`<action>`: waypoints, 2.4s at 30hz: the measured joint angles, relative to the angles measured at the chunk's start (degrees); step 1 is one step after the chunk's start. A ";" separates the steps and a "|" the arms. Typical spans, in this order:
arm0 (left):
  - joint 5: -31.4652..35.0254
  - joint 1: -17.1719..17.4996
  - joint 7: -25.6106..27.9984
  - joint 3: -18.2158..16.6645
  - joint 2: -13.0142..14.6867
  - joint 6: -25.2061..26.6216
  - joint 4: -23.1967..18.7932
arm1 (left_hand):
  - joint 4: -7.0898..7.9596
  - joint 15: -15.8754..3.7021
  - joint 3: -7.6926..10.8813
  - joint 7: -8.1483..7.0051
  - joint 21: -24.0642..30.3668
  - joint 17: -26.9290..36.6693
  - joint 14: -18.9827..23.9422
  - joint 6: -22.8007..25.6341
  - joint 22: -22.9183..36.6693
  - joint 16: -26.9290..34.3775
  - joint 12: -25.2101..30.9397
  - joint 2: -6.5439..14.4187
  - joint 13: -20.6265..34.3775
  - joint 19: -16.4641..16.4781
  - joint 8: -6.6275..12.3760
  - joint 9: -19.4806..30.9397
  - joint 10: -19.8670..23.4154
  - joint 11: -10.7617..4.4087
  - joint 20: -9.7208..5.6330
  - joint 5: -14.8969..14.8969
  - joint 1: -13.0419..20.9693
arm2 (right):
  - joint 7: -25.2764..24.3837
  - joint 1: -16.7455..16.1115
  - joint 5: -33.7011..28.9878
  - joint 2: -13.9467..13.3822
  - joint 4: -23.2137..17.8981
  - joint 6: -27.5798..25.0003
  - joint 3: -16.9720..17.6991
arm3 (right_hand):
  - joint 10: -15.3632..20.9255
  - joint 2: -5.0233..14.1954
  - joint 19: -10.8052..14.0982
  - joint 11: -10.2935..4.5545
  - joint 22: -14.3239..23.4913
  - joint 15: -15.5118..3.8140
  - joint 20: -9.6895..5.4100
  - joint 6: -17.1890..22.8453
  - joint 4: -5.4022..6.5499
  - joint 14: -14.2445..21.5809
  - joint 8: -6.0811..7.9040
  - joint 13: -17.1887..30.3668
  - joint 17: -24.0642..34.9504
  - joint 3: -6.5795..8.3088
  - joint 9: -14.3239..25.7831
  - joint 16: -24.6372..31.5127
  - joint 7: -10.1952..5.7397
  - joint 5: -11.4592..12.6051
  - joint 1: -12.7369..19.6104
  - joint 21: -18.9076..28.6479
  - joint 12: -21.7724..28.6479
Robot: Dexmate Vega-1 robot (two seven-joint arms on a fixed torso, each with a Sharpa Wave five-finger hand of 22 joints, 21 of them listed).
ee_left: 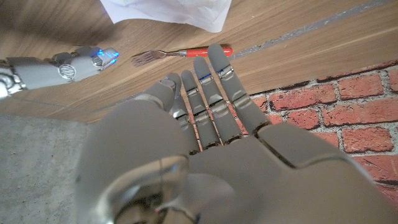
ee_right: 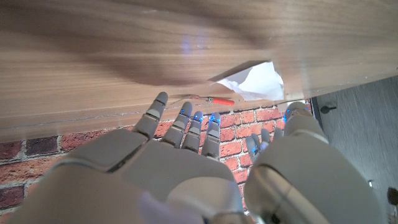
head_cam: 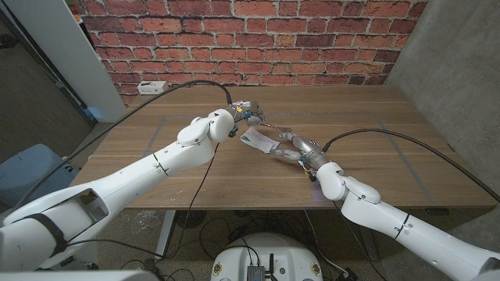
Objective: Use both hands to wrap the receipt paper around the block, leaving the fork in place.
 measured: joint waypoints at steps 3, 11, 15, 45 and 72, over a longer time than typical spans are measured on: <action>1.81 -1.06 -1.40 1.01 -0.11 1.09 0.63 | 0.51 0.72 -0.51 -1.42 -0.62 -1.08 -3.24 -1.77 -0.13 -1.88 -1.24 -1.79 -0.21 -1.97 -1.13 0.00 -1.69 -0.74 1.14 -0.44 -0.25 | -1.10 -0.56 1.35 0.28 0.29 1.11 0.87 | 0.00 0.12 -0.09 0.00 0.00 0.21 0.09 -0.09 0.22 -0.39 0.27 0.00 0.00 -0.22 0.00 0.00 -0.09 0.00 -0.56 0.00 0.00; 5.73 -5.66 -8.87 4.11 -0.51 1.33 3.44 | 1.62 2.20 -2.26 -3.27 -1.56 -2.10 -7.34 -4.97 -0.17 -3.52 -3.87 -3.49 -0.96 -3.79 -2.64 -0.02 -5.31 0.25 2.97 -1.12 -1.86 | -3.83 -1.50 4.32 1.04 1.19 3.55 2.69 | 0.18 0.33 -0.70 0.17 -0.27 0.22 0.08 -0.08 0.84 -0.38 0.47 -0.23 -0.01 -0.85 0.00 0.00 -0.09 0.41 -1.93 0.00 0.29; 7.06 -8.09 -12.95 5.53 -0.90 0.23 5.27 | 1.50 2.13 -2.61 -3.49 -1.46 -2.39 -6.65 -5.19 -0.16 -3.52 -3.87 -3.77 -1.19 -2.88 -2.68 -0.27 -5.06 0.22 2.07 -1.15 -1.44 | -4.74 -1.55 5.15 1.30 1.70 4.20 3.07 | 0.23 0.16 -0.69 0.21 -0.27 0.22 0.08 -0.08 0.85 -0.38 0.68 -0.27 -0.26 -0.85 0.00 0.00 -0.09 0.41 -2.10 0.00 0.68; 9.34 -16.75 -23.42 8.18 -3.27 -21.03 19.04 | 2.06 1.61 -6.32 -1.57 0.23 -2.96 -5.84 -4.66 0.00 -2.63 -5.10 -5.45 -0.54 1.17 -2.63 -0.53 -3.65 -0.37 -0.10 0.52 5.23 | -5.33 1.75 6.58 2.36 5.63 5.51 1.99 | 2.01 0.39 -0.58 0.33 -0.26 0.02 0.45 0.15 0.85 0.48 1.11 -0.26 -0.79 -0.85 0.01 0.69 -0.30 1.07 -2.33 0.30 1.56; 16.02 -15.42 -21.52 9.09 -5.13 -27.15 21.88 | 2.86 1.53 -8.54 -1.24 1.27 -3.42 -4.38 -7.01 -0.16 -2.86 -5.39 -7.62 1.06 2.71 -3.03 -0.52 -4.56 0.12 -0.60 1.24 4.12 | -4.18 2.63 5.88 1.73 5.32 4.23 1.11 | 3.83 0.62 -0.57 0.51 -0.25 0.11 0.82 1.30 0.64 2.23 1.34 -0.53 -1.32 -1.05 0.02 1.34 -0.39 1.51 -2.56 0.70 1.98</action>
